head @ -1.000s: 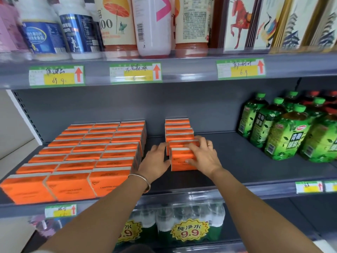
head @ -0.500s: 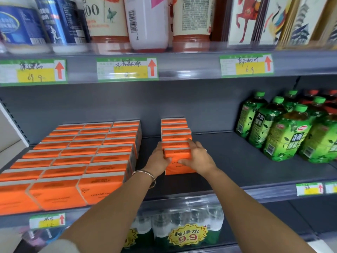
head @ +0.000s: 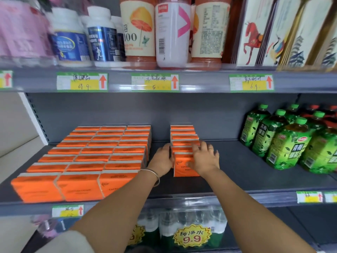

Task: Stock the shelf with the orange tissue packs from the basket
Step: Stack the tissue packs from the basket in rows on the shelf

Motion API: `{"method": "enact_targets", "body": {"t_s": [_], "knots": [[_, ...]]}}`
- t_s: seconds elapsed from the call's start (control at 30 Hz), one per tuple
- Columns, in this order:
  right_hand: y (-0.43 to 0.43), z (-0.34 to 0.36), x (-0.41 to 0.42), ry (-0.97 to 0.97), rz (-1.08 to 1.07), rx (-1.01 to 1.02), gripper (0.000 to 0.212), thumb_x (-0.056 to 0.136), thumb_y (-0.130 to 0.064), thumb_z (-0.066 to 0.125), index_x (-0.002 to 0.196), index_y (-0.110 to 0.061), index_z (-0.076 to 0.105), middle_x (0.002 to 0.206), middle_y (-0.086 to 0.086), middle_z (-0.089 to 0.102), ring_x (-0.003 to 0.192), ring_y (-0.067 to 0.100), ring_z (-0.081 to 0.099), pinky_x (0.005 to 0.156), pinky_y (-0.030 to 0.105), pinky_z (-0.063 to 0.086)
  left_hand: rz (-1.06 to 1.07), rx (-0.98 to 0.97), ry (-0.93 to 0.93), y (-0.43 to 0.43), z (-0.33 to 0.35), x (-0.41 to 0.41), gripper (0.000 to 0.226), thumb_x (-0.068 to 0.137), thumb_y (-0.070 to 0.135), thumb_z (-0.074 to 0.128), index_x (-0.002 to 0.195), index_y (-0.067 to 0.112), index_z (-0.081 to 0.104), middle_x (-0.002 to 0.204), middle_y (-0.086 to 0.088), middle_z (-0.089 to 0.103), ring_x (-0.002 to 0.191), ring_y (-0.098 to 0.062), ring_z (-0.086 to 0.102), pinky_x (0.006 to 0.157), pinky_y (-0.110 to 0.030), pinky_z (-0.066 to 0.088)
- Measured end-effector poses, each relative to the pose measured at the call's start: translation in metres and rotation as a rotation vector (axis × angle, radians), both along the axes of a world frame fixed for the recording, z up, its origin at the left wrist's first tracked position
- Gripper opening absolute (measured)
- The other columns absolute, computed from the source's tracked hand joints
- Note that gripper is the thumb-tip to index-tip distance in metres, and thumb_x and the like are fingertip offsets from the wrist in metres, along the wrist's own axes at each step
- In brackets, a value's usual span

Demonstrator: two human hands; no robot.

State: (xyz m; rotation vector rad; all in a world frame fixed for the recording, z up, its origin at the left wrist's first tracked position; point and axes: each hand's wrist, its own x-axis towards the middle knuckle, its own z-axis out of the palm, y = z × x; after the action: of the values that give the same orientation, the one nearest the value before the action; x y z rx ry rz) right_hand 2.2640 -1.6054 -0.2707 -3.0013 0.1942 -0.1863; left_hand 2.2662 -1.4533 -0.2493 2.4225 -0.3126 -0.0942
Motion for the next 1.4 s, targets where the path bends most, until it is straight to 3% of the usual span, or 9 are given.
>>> {"method": "enact_targets", "body": {"t_s": [0.13,0.33,0.53,0.77,0.9,1.17,1.4], "knots": [[0.028,0.022,-0.021,-0.098,0.139,-0.045,0.057,0.090,-0.039,0.056,0.140,-0.022,0.036,0.144,0.010,0.032,0.134,0.034,0.028,0.106,0.049,0.031,-0.048,0.190,-0.230,0.029,0.020,-0.022,0.041,0.094,0.017,0.050,0.135,0.017,0.045,0.132,-0.011,0.050,0.122,-0.026,0.050,0.101,-0.037,0.043],[0.088,0.053,-0.059,-0.259,0.363,-0.128,0.046,0.092,-0.039,0.052,0.135,-0.022,0.045,0.131,0.006,0.046,0.125,0.029,0.040,0.097,0.039,0.038,0.008,0.549,-0.574,0.105,0.056,-0.071,0.035,0.091,0.029,0.050,0.125,0.020,0.048,0.123,-0.004,0.059,0.117,-0.027,0.054,0.090,-0.035,0.043],[0.170,0.066,-0.092,-0.375,0.608,-0.201,0.039,0.088,-0.041,0.057,0.120,-0.020,0.056,0.118,0.004,0.058,0.116,0.029,0.050,0.091,0.041,0.041,0.137,0.749,-0.605,0.210,0.062,-0.131,0.029,0.092,0.036,0.049,0.117,0.020,0.052,0.120,-0.002,0.060,0.116,-0.026,0.053,0.092,-0.036,0.039],[0.273,0.047,-0.118,-0.322,0.872,-0.215,0.039,0.093,-0.041,0.049,0.127,-0.021,0.052,0.132,0.001,0.052,0.125,0.025,0.042,0.098,0.038,0.035,0.298,0.913,-0.451,0.320,0.035,-0.198,0.029,0.094,0.039,0.044,0.117,0.025,0.052,0.117,0.003,0.059,0.115,-0.023,0.053,0.090,-0.033,0.037],[0.343,0.008,-0.133,-0.197,1.010,-0.206,0.035,0.094,-0.040,0.046,0.123,-0.021,0.055,0.126,0.001,0.055,0.122,0.026,0.044,0.095,0.037,0.036,0.368,0.970,-0.297,0.377,-0.006,-0.232,0.029,0.095,0.038,0.042,0.119,0.024,0.052,0.120,0.002,0.057,0.116,-0.023,0.052,0.091,-0.033,0.035],[0.438,-0.082,-0.157,0.147,1.230,-0.287,0.036,0.094,-0.038,0.047,0.125,-0.021,0.054,0.122,0.006,0.055,0.116,0.028,0.049,0.092,0.041,0.044,0.466,0.866,0.044,0.456,-0.115,-0.262,0.029,0.095,0.041,0.041,0.119,0.029,0.052,0.121,0.007,0.058,0.116,-0.019,0.054,0.093,-0.031,0.040],[0.469,-0.162,-0.141,0.539,1.263,-0.388,0.040,0.093,-0.025,0.049,0.133,-0.024,0.046,0.129,0.008,0.047,0.118,0.031,0.046,0.088,0.040,0.042,0.435,0.747,0.310,0.469,-0.204,-0.250,0.031,0.092,0.033,0.043,0.121,0.029,0.052,0.123,0.004,0.058,0.117,-0.021,0.054,0.094,-0.034,0.041]]}}
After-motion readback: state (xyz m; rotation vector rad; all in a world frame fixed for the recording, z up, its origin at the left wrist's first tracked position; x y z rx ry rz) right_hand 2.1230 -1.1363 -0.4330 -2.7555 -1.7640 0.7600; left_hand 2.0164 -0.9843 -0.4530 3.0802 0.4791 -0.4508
